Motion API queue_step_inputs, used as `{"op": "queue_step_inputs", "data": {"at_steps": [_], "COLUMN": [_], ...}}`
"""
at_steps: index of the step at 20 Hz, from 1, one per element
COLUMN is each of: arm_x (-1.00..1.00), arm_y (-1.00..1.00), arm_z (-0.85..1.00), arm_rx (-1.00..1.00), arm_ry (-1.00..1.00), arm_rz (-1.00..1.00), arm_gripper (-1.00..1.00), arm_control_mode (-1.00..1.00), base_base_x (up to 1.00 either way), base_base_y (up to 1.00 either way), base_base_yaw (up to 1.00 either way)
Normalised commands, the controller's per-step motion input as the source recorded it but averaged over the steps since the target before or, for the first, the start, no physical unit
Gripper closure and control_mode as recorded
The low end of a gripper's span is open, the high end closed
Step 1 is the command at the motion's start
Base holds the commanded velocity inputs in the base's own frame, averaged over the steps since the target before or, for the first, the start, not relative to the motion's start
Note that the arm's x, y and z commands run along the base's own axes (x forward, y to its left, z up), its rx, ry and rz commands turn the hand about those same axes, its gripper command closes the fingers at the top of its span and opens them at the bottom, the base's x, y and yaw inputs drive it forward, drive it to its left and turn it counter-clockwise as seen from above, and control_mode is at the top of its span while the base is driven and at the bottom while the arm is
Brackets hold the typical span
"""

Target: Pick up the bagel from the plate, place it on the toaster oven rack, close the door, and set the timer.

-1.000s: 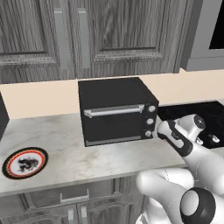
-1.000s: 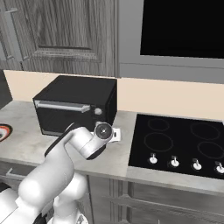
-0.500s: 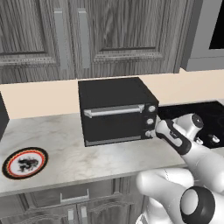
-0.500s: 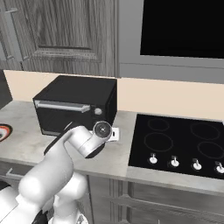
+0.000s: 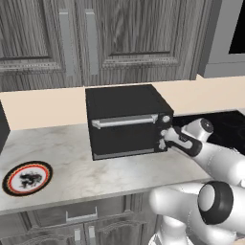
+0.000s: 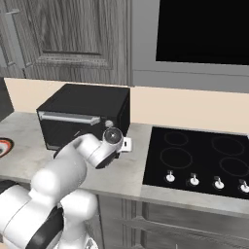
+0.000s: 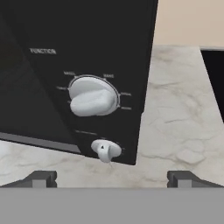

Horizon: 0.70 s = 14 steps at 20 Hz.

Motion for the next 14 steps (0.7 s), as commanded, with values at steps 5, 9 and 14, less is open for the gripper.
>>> {"op": "queue_step_inputs", "data": {"at_steps": [5,9,14], "arm_x": [0.16,0.03,0.0], "arm_y": [0.0,0.0,0.0], "arm_z": [0.0,0.0,0.0], "arm_rx": [0.0,0.0,0.0], "arm_ry": [0.08,0.12,0.11], "arm_rz": [0.0,-0.01,-0.02], "arm_gripper": [-1.0,-1.0,-1.0], "arm_control_mode": [-1.0,-1.0,-1.0], "base_base_x": [0.0,0.0,0.0], "base_base_y": [0.0,0.0,0.0], "base_base_yaw": [0.0,0.0,0.0]}}
